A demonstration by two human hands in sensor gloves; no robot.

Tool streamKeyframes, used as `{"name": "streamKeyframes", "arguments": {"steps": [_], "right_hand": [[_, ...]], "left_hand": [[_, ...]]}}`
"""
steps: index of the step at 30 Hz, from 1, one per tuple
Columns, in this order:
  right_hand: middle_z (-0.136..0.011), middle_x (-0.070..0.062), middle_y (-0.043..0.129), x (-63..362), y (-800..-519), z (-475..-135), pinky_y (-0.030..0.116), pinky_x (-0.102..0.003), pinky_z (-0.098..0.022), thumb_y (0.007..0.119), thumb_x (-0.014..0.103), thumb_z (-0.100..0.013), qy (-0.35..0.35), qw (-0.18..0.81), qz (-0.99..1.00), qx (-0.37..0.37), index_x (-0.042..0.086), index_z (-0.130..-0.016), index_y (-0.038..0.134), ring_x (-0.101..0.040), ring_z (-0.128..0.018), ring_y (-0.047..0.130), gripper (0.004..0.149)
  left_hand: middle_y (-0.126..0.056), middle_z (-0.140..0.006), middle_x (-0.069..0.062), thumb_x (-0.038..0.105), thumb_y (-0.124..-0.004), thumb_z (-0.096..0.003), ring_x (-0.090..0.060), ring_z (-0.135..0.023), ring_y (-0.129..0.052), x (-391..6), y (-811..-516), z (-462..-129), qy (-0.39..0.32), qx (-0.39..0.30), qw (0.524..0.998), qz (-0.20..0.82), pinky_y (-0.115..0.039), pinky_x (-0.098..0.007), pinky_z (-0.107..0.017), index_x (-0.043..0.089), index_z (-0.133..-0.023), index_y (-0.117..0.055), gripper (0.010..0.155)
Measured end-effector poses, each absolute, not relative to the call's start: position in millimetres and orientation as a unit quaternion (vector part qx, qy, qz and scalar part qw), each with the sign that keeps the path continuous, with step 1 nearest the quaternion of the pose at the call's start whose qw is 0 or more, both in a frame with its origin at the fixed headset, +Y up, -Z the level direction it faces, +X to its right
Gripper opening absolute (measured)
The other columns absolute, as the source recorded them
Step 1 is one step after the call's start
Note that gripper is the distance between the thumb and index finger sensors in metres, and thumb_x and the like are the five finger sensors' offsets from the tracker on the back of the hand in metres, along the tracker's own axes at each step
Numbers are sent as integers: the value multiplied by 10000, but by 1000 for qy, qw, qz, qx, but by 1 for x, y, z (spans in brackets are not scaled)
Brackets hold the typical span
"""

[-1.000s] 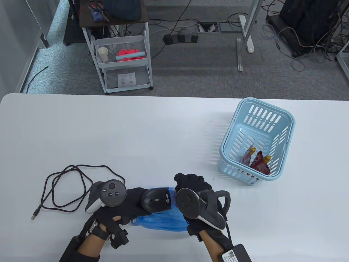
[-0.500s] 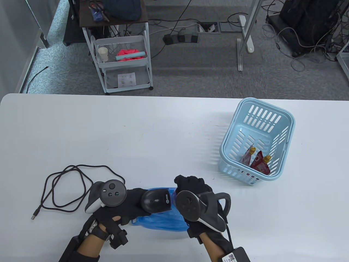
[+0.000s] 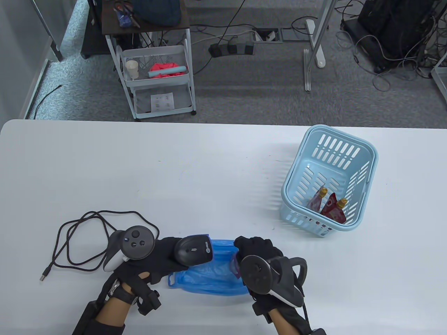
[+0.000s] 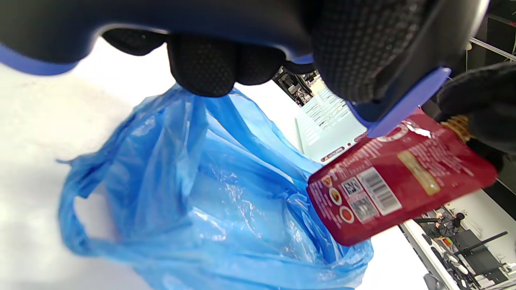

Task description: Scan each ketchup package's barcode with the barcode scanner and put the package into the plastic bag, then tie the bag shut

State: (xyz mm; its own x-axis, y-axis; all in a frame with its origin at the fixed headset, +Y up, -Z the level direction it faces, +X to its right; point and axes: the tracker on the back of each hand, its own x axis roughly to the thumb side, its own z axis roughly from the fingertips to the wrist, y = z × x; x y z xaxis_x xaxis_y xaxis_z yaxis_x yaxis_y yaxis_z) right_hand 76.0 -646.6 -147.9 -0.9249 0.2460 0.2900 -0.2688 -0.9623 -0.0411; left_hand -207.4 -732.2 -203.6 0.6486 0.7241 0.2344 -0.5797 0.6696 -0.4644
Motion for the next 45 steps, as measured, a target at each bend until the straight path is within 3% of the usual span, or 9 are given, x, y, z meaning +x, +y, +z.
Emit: {"name": "streamKeyframes", "arguments": {"steps": [10, 30, 45], "right_hand": [[-817, -195, 829, 82, -656, -143, 796, -444, -429, 779, 246, -510, -41, 115, 982, 145, 113, -920, 724, -362, -618, 868, 434], [-829, -185, 821, 63, -674, -170, 793, -444, -441, 792, 244, -503, -31, 79, 988, 129, 120, -919, 716, -362, -632, 861, 441], [-832, -175, 816, 61, -672, -171, 788, -442, -439, 780, 268, -515, -10, 63, 990, 124, 133, -932, 717, -352, -634, 859, 443]], "left_hand": [[-856, -901, 15, 480, -881, -441, -294, -709, -968, -214, -734, -206, -191, -176, 890, 376, -776, -507, -599, 264, -917, -816, 526], [-856, -902, 15, 478, -883, -441, -298, -711, -966, -218, -733, -206, -181, -180, 887, 384, -774, -508, -602, 266, -918, -815, 527], [-855, -903, 15, 478, -882, -441, -298, -712, -965, -221, -735, -208, -173, -183, 885, 392, -773, -509, -602, 266, -918, -815, 526]]}}
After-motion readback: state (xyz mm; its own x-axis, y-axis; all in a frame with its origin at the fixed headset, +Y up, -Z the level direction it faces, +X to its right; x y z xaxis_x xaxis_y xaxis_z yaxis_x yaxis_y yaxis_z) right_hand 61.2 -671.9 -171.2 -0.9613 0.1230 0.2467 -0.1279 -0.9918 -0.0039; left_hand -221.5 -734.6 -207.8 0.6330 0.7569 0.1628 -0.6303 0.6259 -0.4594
